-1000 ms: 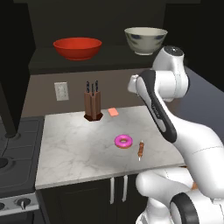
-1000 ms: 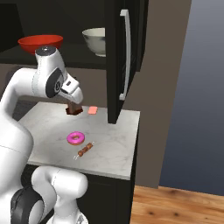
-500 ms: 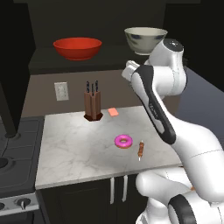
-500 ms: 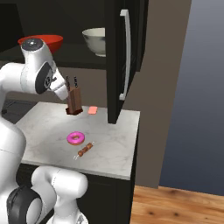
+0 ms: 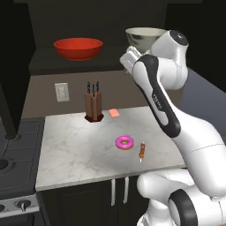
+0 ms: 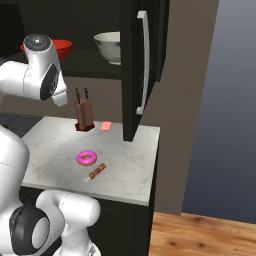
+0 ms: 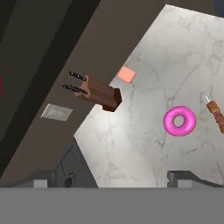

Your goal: Pick both bowls and place them on the counter. Then place the donut in one bowl and place the kebab skewer in the other bowl.

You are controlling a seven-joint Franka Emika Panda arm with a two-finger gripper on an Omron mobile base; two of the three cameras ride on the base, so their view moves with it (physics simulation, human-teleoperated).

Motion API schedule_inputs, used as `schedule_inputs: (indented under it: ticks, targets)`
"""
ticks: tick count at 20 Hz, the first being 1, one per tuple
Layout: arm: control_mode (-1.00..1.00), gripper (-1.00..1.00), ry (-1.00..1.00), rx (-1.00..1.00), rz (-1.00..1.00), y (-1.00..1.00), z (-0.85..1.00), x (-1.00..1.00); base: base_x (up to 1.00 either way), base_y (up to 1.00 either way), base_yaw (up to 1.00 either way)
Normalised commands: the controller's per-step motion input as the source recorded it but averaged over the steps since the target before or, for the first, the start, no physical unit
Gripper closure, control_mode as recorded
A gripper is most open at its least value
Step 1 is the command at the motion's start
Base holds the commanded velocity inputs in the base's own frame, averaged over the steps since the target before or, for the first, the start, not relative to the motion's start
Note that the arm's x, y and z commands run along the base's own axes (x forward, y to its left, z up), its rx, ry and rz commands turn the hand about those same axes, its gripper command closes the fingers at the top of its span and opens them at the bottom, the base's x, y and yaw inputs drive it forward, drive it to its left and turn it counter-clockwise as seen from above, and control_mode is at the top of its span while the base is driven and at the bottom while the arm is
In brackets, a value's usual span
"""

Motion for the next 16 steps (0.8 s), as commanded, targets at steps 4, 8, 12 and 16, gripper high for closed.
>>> schedule_inputs:
  ticks: [4,8,12,16]
  targets:
    - [-1.00,-1.00,-0.02,0.13,-0.07,0.28,0.31,0.22,0.00,0.00,0.00]
    - [-1.00,-1.00,-0.06,0.13,-0.04,0.25,0.35,0.21,0.00,0.00,0.00]
    - [-1.00,-1.00,-0.10,0.15,-0.01,0.23,0.33,0.22,0.00,0.00,0.00]
    - [-1.00,-1.00,-0.10,0.14,0.00,0.25,0.26,0.26,0.00,0.00,0.00]
